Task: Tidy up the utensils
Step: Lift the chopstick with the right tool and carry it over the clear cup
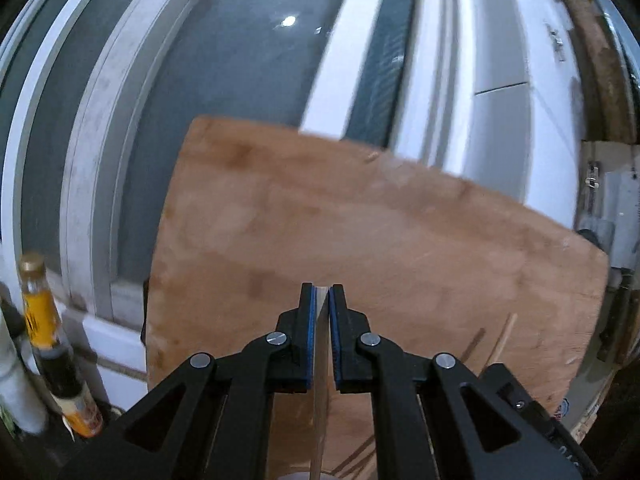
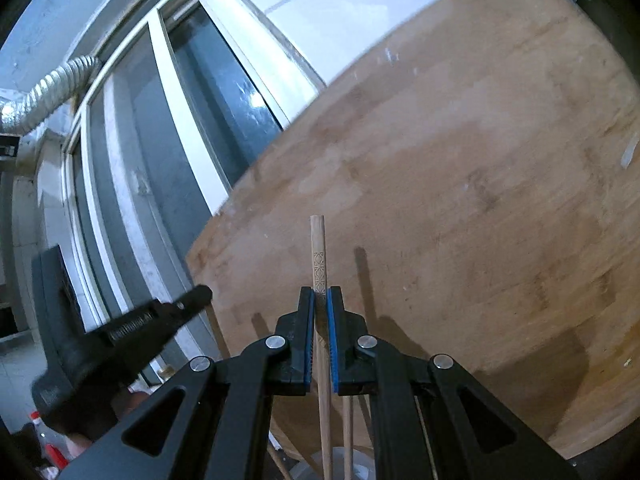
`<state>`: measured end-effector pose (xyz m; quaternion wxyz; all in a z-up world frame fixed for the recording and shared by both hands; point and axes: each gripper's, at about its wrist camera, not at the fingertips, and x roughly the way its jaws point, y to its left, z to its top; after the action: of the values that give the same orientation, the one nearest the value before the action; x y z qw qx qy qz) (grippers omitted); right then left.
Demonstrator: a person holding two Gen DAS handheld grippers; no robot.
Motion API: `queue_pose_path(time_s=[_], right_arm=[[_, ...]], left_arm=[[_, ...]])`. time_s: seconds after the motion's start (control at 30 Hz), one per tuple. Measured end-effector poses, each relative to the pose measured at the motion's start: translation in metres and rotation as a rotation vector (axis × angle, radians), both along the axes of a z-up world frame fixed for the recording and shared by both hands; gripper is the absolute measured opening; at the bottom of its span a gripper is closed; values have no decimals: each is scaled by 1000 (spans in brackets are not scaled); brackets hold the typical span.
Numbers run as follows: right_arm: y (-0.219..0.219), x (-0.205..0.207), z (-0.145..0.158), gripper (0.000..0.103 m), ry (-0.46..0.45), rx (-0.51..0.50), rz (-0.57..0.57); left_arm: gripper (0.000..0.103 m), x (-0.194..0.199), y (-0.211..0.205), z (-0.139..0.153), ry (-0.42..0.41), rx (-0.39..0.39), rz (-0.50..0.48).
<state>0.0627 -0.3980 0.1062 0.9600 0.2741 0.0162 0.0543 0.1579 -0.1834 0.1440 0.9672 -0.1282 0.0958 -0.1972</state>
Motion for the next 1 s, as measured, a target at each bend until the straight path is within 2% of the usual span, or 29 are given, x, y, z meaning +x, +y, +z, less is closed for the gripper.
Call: queue_pose_path(time_s=[0.13,0.3,0.43,0.5,0.6,0.7,1.0], right_arm=[[9,12,-7,7,46,-40,24],[25,31,-18,8,151,-84,92],[39,41,-25,8,195,-137,118],[43,46,-28,8,214,-147,127],[48,52,-31,8,230,-157,142],[52,54,-32,8,232,-173,160],[68,62,-40,8,263,-232,191]], left_arm=[[6,13,11,-21,74,-54,-22],[6,12,15,-45,97,-28,-34],[6,9,19,-52,100,-12,-43],[6,6,17,-54,87,20,-27],[6,4,15,-59,71,55,-17],[6,9,17,-64,100,39,-33],[7,17,21,-69,114,43,-39]])
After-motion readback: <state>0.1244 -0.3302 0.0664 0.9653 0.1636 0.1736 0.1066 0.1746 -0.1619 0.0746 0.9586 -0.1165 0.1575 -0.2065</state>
